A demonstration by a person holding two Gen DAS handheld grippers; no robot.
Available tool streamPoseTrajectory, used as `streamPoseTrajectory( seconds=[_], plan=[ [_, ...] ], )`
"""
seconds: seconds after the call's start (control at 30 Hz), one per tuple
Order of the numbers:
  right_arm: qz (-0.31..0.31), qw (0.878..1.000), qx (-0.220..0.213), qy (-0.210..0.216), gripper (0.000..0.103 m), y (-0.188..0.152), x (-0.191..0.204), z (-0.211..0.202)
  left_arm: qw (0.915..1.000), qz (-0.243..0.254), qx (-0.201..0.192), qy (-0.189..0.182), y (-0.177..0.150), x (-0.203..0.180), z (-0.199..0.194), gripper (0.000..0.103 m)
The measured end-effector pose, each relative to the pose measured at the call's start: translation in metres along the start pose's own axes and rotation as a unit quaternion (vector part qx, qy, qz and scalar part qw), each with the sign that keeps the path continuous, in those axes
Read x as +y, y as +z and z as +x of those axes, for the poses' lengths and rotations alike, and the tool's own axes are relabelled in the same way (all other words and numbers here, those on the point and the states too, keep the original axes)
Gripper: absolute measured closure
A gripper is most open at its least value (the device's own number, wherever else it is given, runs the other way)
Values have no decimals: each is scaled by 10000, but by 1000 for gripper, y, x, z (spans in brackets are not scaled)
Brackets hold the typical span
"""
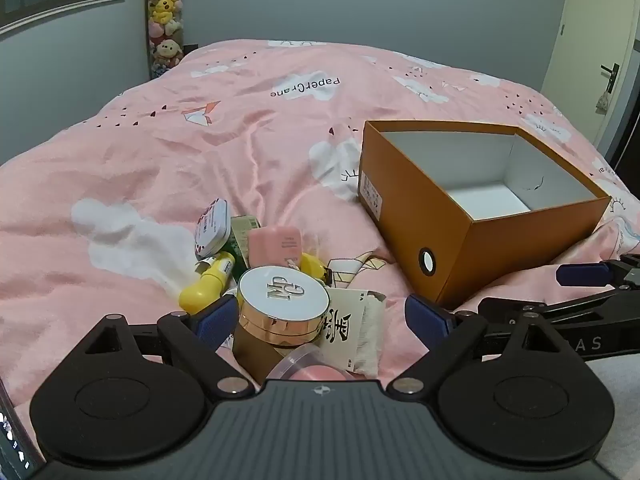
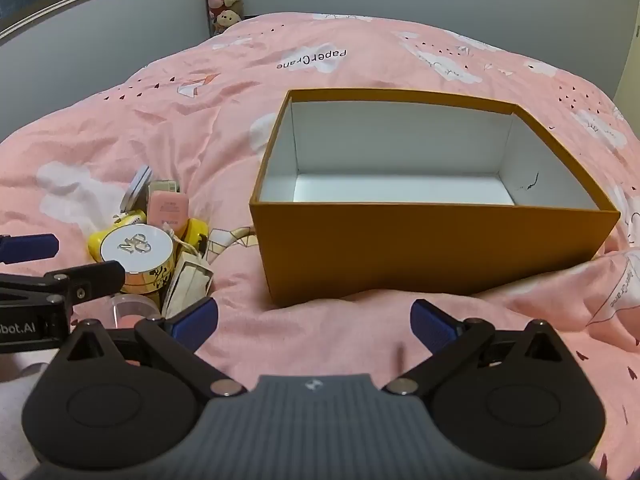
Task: Organize rigid objects
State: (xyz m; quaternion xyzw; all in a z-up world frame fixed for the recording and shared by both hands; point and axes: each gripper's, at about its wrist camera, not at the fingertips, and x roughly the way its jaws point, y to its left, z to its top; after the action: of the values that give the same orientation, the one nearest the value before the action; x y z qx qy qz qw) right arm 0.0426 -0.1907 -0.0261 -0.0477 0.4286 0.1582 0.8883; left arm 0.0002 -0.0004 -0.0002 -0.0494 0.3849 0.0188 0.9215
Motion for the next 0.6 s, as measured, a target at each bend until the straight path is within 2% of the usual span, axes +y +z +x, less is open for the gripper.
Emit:
streamPoseTrajectory(
  seconds=[0.6],
  plan=[
    [16, 9999, 149, 46, 3, -1, 1, 5, 10000, -40, 65, 19, -2, 1, 2, 0]
  ],
)
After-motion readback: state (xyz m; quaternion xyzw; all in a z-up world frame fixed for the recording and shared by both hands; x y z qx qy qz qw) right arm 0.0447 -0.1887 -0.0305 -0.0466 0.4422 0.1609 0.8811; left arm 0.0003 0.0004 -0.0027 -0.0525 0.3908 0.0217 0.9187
